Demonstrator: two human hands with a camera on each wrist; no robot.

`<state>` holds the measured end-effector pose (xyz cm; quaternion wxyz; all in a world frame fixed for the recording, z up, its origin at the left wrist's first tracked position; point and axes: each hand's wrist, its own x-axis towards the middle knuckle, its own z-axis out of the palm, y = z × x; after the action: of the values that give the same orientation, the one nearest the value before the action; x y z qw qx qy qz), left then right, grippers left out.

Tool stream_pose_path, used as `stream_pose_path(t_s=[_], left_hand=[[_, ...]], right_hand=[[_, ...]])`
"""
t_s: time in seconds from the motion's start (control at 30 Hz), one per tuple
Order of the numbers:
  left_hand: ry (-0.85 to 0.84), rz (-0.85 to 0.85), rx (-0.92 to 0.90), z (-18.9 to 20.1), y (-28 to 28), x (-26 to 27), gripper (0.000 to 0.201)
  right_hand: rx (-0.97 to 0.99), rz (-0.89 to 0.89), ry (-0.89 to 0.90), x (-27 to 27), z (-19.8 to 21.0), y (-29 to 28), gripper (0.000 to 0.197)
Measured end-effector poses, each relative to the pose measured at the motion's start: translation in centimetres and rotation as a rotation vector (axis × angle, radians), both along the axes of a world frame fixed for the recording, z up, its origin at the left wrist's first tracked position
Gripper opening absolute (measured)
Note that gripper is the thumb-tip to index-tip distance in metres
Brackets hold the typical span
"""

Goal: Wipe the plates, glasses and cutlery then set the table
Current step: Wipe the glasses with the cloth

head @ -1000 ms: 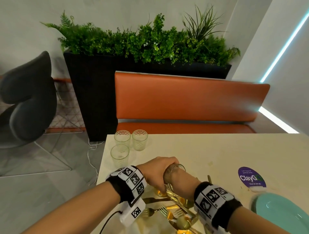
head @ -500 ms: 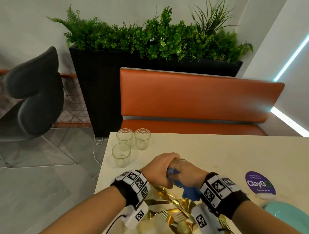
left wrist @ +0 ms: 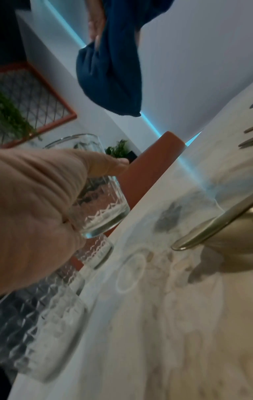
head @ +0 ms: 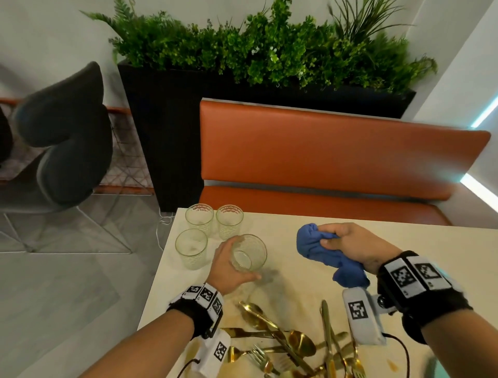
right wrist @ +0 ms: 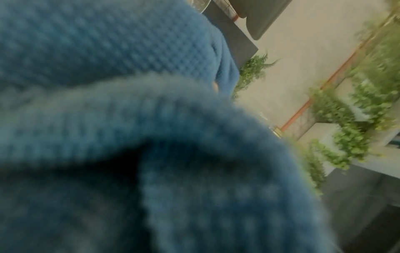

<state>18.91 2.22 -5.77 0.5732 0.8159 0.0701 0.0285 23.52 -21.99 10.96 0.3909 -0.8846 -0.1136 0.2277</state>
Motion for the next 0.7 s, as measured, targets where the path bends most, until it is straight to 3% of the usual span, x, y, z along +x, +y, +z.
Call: stream_pose_path(t_s=[0.17, 0.3, 0.53, 0.7], left_hand=[[0.150, 0.273, -0.185, -1.9, -0.7, 1.6, 0.093], [0.233, 0.415, -0.154, -3.5, -0.9, 2.6, 0.095], [0.296, 0.524, -0.103, -3.3, -0.7, 2.5, 0.101], [0.417, 0.488, -0.009, -1.9, -0.6, 2.5, 0.102]], right_hand=[[0.197, -0.185, 0.187, 0.8, -2.3, -0.4, 0.024], [0.215, -0.237, 0.237, 1.6, -3.5, -0.8, 0.024], [0.235, -0.281, 0.290, 1.7, -4.6, -1.9, 0.023], [0.293, -0.349, 0.329, 0.4, -4.8, -2.6, 0.021]])
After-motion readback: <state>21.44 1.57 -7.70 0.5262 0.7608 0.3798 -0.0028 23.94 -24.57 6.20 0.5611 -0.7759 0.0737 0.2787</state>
